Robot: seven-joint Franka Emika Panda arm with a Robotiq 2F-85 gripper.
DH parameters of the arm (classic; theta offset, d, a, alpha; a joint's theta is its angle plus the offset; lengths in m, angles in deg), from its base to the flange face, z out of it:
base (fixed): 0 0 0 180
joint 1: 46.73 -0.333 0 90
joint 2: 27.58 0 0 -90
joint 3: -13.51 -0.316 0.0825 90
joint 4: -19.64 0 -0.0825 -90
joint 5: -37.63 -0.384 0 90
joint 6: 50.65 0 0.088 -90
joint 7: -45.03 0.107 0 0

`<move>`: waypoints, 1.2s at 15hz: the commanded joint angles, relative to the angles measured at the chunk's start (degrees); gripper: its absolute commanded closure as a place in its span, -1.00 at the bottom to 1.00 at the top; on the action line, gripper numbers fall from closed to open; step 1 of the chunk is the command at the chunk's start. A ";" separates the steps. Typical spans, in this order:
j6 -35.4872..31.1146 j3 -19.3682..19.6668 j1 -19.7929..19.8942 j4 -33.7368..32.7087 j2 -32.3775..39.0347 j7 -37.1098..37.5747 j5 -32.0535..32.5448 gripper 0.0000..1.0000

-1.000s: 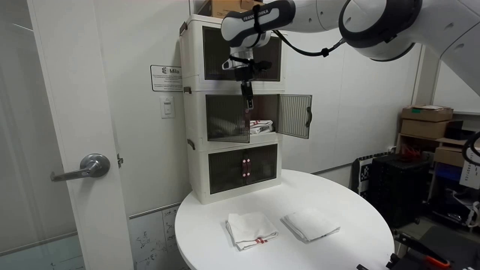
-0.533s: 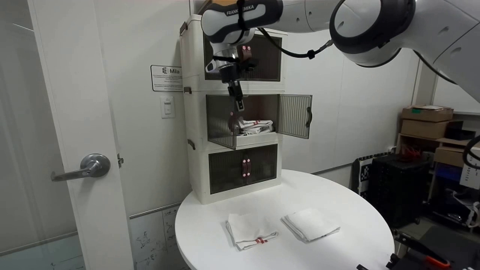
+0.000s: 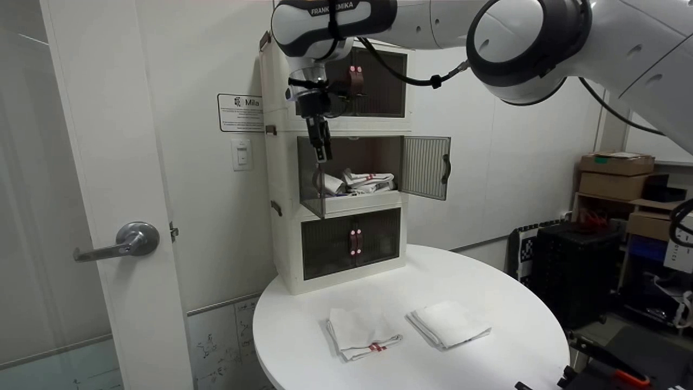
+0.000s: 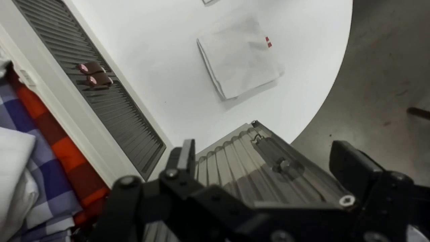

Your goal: Open the left middle cabinet door.

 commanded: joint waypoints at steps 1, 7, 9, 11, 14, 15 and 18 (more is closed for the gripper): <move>-1.49 0.25 -1.90 -4.35 2.89 10.12 -1.26 -1.00; -7.09 0.01 -5.56 -5.04 2.91 20.93 -0.40 -1.00; -7.44 0.03 -6.46 -5.14 2.24 23.90 -0.31 -1.00; -6.57 -0.03 -6.86 -5.33 1.07 28.20 -0.83 -1.00; -6.04 0.04 -6.60 -4.61 -0.64 33.56 -0.87 -1.00; -5.89 -0.02 -6.43 -4.47 -1.05 34.81 -0.88 -1.00; -5.39 -0.28 -6.09 -3.81 -2.78 38.05 -1.02 -1.00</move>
